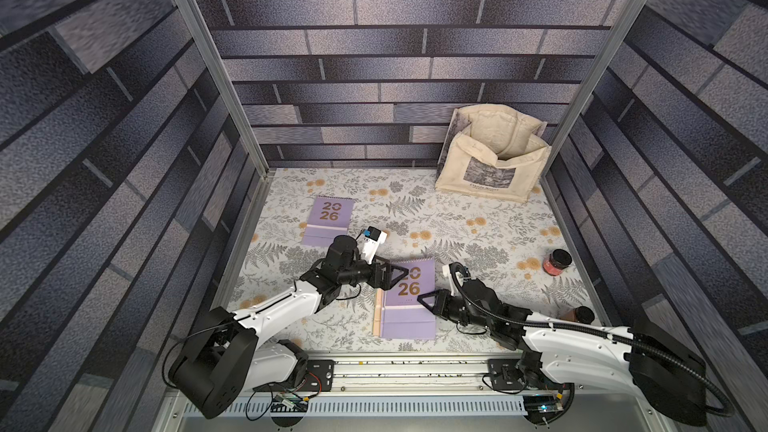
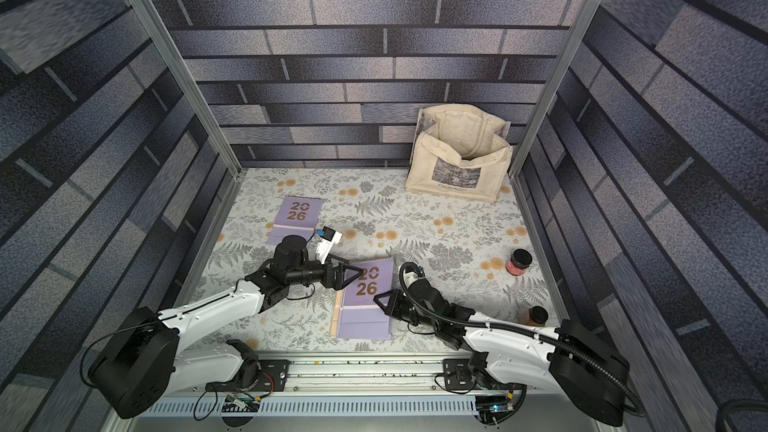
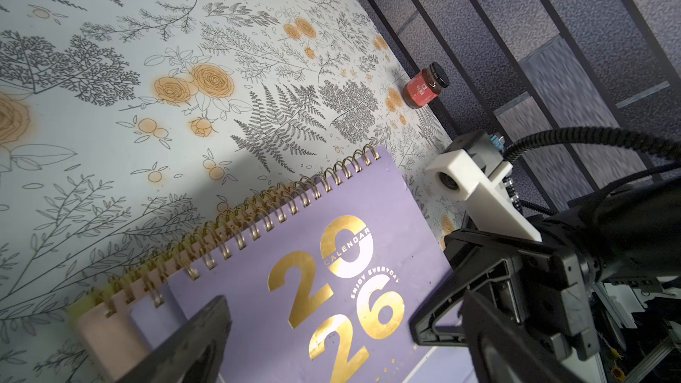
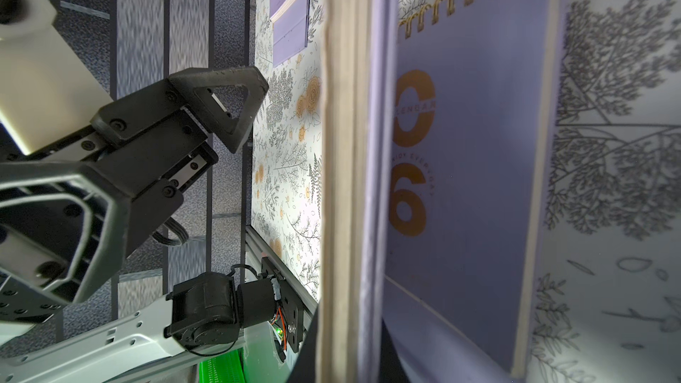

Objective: Stack the calendars
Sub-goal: Place the calendar at the calendar.

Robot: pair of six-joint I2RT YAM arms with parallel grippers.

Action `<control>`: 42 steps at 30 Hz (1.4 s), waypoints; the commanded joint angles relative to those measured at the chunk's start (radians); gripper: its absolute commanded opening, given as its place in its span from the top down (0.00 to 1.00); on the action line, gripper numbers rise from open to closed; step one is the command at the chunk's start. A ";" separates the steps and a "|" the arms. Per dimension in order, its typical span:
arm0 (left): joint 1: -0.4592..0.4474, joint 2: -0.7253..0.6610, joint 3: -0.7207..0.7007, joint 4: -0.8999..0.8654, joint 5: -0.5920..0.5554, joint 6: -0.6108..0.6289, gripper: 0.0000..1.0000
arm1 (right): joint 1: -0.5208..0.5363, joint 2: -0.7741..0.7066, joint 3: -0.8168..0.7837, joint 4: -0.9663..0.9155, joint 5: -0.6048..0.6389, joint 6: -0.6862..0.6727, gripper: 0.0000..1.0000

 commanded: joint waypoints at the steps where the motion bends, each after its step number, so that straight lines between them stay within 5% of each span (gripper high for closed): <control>1: -0.009 0.019 0.032 -0.019 0.002 0.022 0.00 | -0.015 0.031 -0.022 -0.063 0.020 0.008 1.00; 13: -0.029 0.090 0.053 -0.036 -0.013 0.030 0.00 | -0.018 0.062 -0.010 -0.145 0.033 0.025 0.66; 26: -0.035 0.133 0.076 -0.040 -0.044 0.019 0.00 | -0.020 0.057 0.050 -0.290 0.057 -0.011 0.42; 30: -0.035 0.135 0.080 -0.047 -0.050 0.023 0.00 | -0.018 0.065 0.072 -0.344 0.063 -0.017 0.25; 42: -0.033 0.135 0.077 -0.050 -0.069 0.010 0.00 | -0.029 0.117 0.178 -0.535 0.091 -0.038 0.07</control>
